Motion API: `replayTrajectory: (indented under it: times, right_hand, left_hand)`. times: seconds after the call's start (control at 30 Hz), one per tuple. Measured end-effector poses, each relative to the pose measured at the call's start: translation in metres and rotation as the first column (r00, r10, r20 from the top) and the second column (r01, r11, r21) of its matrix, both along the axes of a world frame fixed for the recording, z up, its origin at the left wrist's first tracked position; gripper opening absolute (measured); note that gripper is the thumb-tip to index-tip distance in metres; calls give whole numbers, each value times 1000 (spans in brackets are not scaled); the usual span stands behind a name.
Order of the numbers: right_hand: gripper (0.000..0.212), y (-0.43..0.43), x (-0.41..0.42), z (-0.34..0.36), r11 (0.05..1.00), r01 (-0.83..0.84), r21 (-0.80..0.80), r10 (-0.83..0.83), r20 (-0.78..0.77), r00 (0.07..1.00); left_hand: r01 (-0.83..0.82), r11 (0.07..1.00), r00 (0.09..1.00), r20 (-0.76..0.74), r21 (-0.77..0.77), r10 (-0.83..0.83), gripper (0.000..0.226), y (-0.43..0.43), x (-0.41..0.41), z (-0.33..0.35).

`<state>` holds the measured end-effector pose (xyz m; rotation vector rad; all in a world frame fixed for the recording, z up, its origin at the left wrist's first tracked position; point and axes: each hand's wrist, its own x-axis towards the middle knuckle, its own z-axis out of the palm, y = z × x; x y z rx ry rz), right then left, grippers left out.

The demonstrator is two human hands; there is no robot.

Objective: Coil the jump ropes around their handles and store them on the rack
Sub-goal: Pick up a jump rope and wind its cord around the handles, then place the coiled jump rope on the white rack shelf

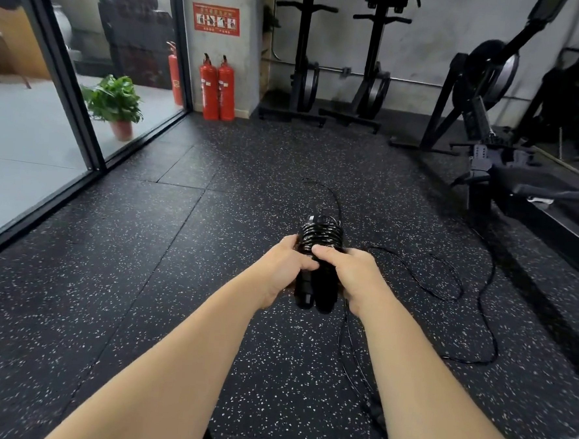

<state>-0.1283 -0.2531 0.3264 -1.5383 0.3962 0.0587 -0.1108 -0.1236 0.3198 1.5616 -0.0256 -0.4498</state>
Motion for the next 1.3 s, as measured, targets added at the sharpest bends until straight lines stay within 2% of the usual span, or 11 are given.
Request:
replayTrajectory:
  times: [0.1,0.17,0.5,0.63,0.77,0.83,0.97,1.03,1.1,1.23,1.3]
  right_hand:
    - [24,-6,-12,1,999,38,-32,-38,-7,999]
    - [24,-9,-21,8,998,56,-39,-56,-3,998]
    - [23,-55,-105,60,966,241,-99,-232,94,968]
    - [27,-86,-145,60,932,342,-119,-330,112,937]
    - [30,-118,-187,52,884,441,-154,-428,113,897]
    - [29,-134,-207,44,855,486,-178,-476,102,874]
    - [34,-166,-241,25,800,565,-201,-565,64,823]
    - [49,-180,-255,18,769,602,-214,-608,43,793]
    - [67,-194,-268,9,734,642,-222,-654,23,756]
    - [50,-219,-290,-15,698,690,-191,-709,-52,703]
    - [49,-230,-295,-32,686,711,-156,-727,-96,680]
  left_hand:
    - [-11,1000,999,42,25,10,41,-1,-8,1]
    - [16,999,998,59,29,-17,31,-1,-16,10]
    - [120,984,984,113,132,-136,25,-59,-75,67]
    - [185,973,976,93,136,-199,40,-96,-104,69]
    - [261,952,958,78,157,-276,26,-136,-133,62]
    - [296,941,948,74,164,-311,18,-156,-148,53]
    - [344,921,924,109,183,-366,30,-194,-182,40]
    - [361,908,914,113,214,-390,37,-214,-198,32]
    - [399,883,892,118,250,-436,32,-233,-212,26]
    - [407,847,879,106,341,-464,37,-261,-229,12]
    - [444,823,867,62,355,-495,38,-275,-230,-2]
